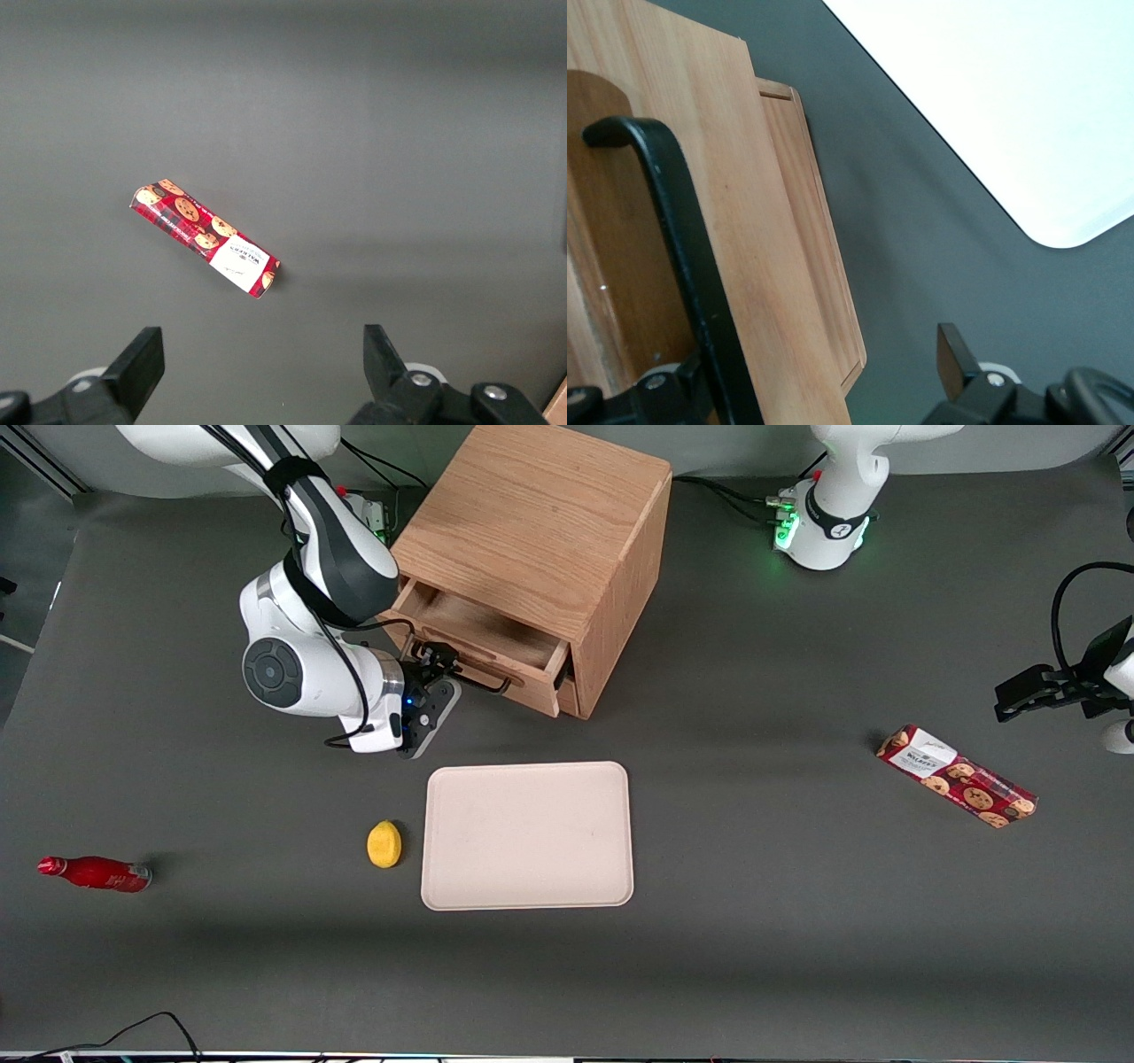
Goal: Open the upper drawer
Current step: 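Pull the upper drawer outward by its handle with the right gripper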
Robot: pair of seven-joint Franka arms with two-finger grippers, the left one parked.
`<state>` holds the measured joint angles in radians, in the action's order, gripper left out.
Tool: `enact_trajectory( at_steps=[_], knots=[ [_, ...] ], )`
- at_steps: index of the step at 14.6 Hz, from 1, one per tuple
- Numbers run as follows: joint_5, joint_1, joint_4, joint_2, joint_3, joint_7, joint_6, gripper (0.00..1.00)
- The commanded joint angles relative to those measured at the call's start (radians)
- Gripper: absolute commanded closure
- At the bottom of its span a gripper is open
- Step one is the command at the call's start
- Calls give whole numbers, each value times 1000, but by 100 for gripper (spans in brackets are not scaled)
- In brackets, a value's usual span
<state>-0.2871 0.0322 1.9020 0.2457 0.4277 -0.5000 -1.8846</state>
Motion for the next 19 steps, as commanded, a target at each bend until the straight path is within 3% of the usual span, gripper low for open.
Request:
enact_trajectory(
  at_steps=[1, 19],
  knots=[
    [16, 0, -37, 26, -20, -25, 1, 0],
    [19, 0, -161, 95, -78, -46, 21, 0]
  ],
)
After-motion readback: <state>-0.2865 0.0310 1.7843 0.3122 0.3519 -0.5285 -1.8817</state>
